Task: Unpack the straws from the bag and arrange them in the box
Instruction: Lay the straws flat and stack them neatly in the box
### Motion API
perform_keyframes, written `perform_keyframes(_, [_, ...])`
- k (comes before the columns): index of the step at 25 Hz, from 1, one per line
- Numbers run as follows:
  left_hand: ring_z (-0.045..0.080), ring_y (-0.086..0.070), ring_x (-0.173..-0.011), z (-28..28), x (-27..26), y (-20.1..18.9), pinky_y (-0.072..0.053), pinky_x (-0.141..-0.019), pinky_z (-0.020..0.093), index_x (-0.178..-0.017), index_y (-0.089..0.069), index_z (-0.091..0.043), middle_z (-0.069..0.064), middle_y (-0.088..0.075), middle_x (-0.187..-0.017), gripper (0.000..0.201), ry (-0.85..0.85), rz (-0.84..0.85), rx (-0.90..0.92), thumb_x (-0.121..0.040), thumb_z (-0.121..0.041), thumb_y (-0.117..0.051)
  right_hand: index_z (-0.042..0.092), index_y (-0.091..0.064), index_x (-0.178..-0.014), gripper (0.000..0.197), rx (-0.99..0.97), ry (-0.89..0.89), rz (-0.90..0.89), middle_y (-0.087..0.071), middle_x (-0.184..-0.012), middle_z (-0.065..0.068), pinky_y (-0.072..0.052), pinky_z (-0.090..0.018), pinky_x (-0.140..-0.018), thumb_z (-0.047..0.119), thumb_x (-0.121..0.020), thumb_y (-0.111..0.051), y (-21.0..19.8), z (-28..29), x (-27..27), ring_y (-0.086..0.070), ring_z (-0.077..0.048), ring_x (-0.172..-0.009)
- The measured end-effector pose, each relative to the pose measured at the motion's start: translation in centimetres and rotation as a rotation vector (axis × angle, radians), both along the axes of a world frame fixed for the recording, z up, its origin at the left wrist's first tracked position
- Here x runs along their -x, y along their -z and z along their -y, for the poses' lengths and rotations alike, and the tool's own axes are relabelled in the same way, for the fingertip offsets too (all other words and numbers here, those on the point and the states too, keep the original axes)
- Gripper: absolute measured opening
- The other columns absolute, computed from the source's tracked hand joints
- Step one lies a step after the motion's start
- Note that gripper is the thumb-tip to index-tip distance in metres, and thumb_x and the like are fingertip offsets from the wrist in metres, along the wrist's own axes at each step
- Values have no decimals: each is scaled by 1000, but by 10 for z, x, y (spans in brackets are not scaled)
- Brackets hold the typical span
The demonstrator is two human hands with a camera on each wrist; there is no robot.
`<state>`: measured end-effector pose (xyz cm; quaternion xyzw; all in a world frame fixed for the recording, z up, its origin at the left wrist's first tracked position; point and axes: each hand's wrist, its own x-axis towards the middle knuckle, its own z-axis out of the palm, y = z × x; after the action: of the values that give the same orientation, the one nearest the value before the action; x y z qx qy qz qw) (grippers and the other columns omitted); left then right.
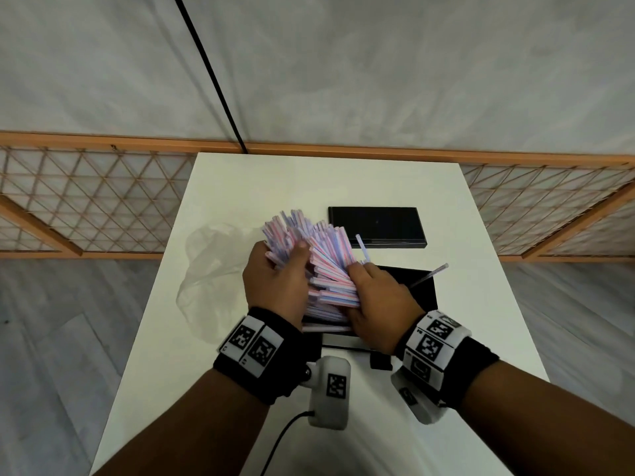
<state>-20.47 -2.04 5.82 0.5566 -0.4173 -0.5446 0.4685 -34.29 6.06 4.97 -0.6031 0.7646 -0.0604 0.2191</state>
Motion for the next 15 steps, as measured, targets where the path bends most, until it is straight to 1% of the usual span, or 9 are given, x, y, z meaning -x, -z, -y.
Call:
perform_keyframes(1, [29,-73,-77,-2,1,0,-60,-75,57,-84,-69,-16,9,-74,-82,12,-17,-54,-21,-76,-24,-74,24,-41,-127,52,14,-7,-20,-49,-124,-4,-49,-50,-89,47,-82,-52,-2,-1,0,-51,-32,-110])
perform_keyframes(3, [31,-73,-84,-4,0,4,-59,-78,60,-91,-68,-16,10,-75,-89,17,-31,-111,-38,-77,-24,-74,22,-42,-126,53,36,-10,-7,-49,-123,-5,-48,-49,-90,46,-79,-52,-5,-3,-2,-50,-34,-110])
perform_keyframes(5, [24,-73,-92,-6,-6,6,-59,-85,53,-102,-65,-19,4,-75,-99,31,-12,-108,-14,-76,-30,-77,19,-46,-124,59,46,-9,29,-52,-121,-6,-48,-47,-92,52,-76,-52,-9,-9,-1,-53,-33,-109])
perform_keyframes(7, [13,-72,-96,-5,-12,8,-58,-85,39,-118,-60,-18,-2,-73,-107,44,20,-151,-19,-80,-28,-79,17,-52,-122,59,110,1,81,-56,-112,-5,-48,-38,-89,50,-73,-62,-20,-22,10,-55,-27,-102])
perform_keyframes(8, [8,-72,-93,-6,-15,8,-58,-80,31,-124,-57,-15,-4,-72,-108,45,27,-186,-39,-84,-23,-77,18,-56,-113,50,174,15,81,-57,-102,-2,-47,-33,-81,45,-72,-67,-29,-30,18,-57,-24,-93])
perform_keyframes(10, [3,-73,-85,-7,-19,11,-58,-69,20,-128,-55,-10,-2,-72,-110,41,13,-251,-95,-91,-16,-70,19,-56,-83,28,294,96,2,-55,-76,4,-38,-29,-61,36,-73,-75,-47,-47,40,-55,-22,-70])
perform_keyframes(11, [3,-73,-83,-8,-20,11,-58,-67,18,-129,-55,-7,0,-72,-112,39,6,-272,-118,-92,-14,-67,18,-54,-73,30,292,187,-42,-55,-66,6,-34,-28,-57,36,-75,-77,-52,-53,55,-53,-21,-62])
perform_keyframes(13, [6,-73,-86,-9,-21,11,-60,-70,21,-129,-54,-6,2,-71,-113,37,4,-278,-140,-94,-14,-64,18,-56,-72,37,139,373,-85,-58,-63,6,-35,-28,-57,50,-78,-73,-54,-56,84,-56,-19,-63])
perform_keyframes(15, [11,-72,-94,-13,-20,13,-59,-76,26,-126,-55,-9,-1,-71,-110,32,28,-267,-129,-95,-15,-63,20,-59,-86,48,-40,485,-80,-65,-74,4,-40,-30,-66,67,-77,-64,-45,-53,109,-62,-20,-78])
